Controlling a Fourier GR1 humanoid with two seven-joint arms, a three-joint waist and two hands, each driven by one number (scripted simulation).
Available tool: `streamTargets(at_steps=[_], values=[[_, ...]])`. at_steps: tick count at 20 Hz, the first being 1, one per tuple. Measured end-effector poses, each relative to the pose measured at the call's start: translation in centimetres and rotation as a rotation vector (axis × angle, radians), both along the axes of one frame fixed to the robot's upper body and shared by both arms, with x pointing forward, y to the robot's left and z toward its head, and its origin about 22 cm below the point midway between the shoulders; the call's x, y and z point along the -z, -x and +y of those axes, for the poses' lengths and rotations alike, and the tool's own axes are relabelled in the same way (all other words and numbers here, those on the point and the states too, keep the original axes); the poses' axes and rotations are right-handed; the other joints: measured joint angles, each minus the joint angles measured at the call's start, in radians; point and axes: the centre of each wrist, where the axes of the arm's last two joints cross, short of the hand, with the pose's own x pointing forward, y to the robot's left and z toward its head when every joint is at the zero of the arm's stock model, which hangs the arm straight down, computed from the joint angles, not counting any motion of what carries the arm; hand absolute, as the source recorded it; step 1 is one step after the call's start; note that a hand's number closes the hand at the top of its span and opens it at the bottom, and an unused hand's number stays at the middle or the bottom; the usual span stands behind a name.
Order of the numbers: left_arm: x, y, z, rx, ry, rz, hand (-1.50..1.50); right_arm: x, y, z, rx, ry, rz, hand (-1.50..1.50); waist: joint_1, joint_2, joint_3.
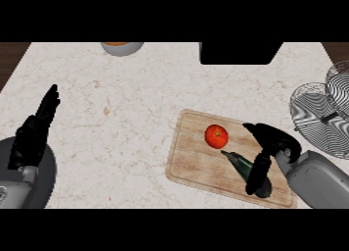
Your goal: Pick the eggplant from the cutting board and place it in the tiered basket
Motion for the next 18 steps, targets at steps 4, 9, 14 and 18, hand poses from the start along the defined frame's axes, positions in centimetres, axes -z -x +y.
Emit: streamTargets(at_steps=[4,9,14,18], values=[[0.1,-0.2,-0.6,0.003,0.007,0.002,0.00,0.5,-0.1,0.3,0.015,0.002,0.015,-1.50,0.000,0.000,0.000],[-0.4,-0.4,0.0,0.002,-0.003,-0.003,0.00,2.3,0.0,-0.5,0.032,0.022,0.035,-1.50,0.001,0.001,0.000],[0.2,-0.5,-0.5,0.003,-0.002,0.006,0.00,2.9,0.4,0.3,0.027,0.004,0.049,-1.50,-0.001,0.001,0.000],[-0.1,-0.6,-0.6,0.003,0.000,0.007,0.00,4.4,0.4,0.5,0.034,0.008,0.073,-1.50,0.000,-0.001,-0.001]])
